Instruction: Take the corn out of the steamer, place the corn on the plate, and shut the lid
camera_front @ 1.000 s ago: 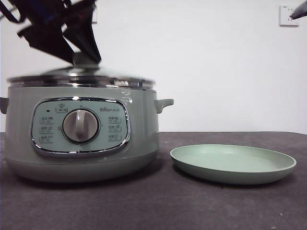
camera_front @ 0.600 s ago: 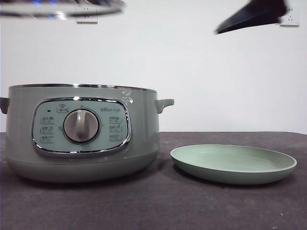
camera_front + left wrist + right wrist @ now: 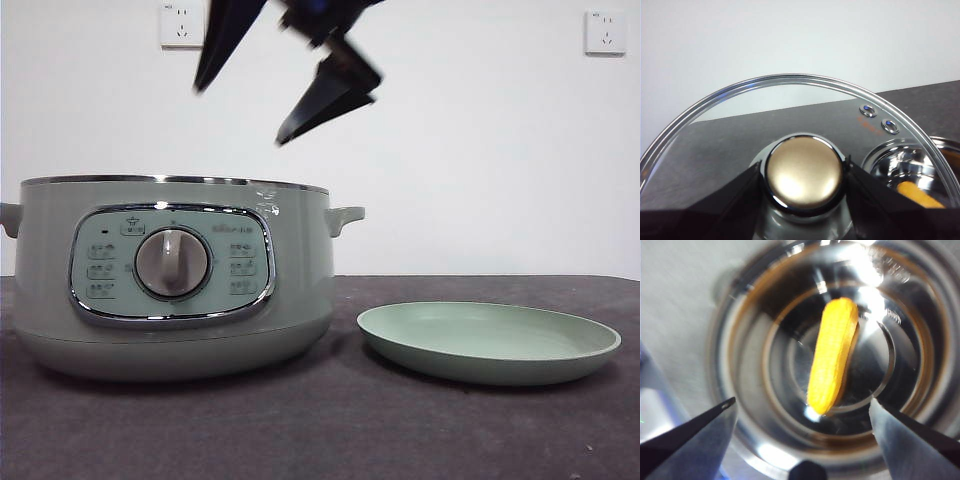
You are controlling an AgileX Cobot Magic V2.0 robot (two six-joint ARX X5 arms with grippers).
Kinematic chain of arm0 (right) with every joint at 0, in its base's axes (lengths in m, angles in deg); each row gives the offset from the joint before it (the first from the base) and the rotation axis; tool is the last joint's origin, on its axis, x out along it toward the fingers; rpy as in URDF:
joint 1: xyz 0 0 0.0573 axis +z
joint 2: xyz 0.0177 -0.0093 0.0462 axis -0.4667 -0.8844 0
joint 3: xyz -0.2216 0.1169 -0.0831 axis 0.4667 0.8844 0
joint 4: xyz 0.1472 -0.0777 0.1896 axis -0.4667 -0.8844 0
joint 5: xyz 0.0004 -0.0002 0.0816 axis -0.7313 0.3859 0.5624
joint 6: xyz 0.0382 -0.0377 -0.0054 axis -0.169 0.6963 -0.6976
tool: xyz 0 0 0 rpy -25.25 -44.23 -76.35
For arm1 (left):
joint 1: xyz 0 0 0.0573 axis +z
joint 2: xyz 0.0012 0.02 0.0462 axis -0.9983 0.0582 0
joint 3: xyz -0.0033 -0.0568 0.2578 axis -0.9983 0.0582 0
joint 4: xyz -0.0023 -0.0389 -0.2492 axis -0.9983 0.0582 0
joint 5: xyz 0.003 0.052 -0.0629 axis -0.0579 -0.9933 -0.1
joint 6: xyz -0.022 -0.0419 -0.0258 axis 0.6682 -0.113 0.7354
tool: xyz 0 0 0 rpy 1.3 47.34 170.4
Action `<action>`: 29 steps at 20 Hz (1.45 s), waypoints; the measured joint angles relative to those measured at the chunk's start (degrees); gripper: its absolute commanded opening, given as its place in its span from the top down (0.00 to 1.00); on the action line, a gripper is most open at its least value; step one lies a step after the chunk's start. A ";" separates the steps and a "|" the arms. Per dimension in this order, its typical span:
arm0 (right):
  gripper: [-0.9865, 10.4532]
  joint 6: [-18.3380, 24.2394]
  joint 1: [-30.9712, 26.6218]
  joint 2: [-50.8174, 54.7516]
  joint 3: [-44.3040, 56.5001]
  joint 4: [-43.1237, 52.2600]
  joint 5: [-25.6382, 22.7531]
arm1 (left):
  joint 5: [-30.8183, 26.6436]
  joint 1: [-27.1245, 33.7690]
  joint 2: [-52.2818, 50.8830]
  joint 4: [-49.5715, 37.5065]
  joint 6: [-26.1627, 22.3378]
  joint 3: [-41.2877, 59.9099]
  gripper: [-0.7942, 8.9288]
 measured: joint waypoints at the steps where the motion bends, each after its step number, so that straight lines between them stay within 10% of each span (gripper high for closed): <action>1: 0.53 0.79 0.79 -3.43 -3.98 -2.14 -1.51 | -0.48 0.00 -0.24 0.87 0.00 -0.04 0.93; 10: 0.55 7.69 5.88 -20.13 -14.58 -3.28 -16.09 | -0.26 0.00 0.17 2.82 0.02 -0.02 0.93; 14: 0.92 8.11 5.86 -23.30 -14.58 -0.66 -16.04 | -0.26 0.00 0.15 2.82 0.02 -0.02 0.93; 17: 0.92 8.11 5.97 -23.23 -14.69 0.81 -16.06 | -0.22 0.00 0.15 3.08 0.02 -0.02 0.93; 29: 0.92 7.30 -2.19 4.50 -15.02 -26.95 -16.28 | 12.37 -0.07 7.37 -4.94 0.76 -0.02 0.93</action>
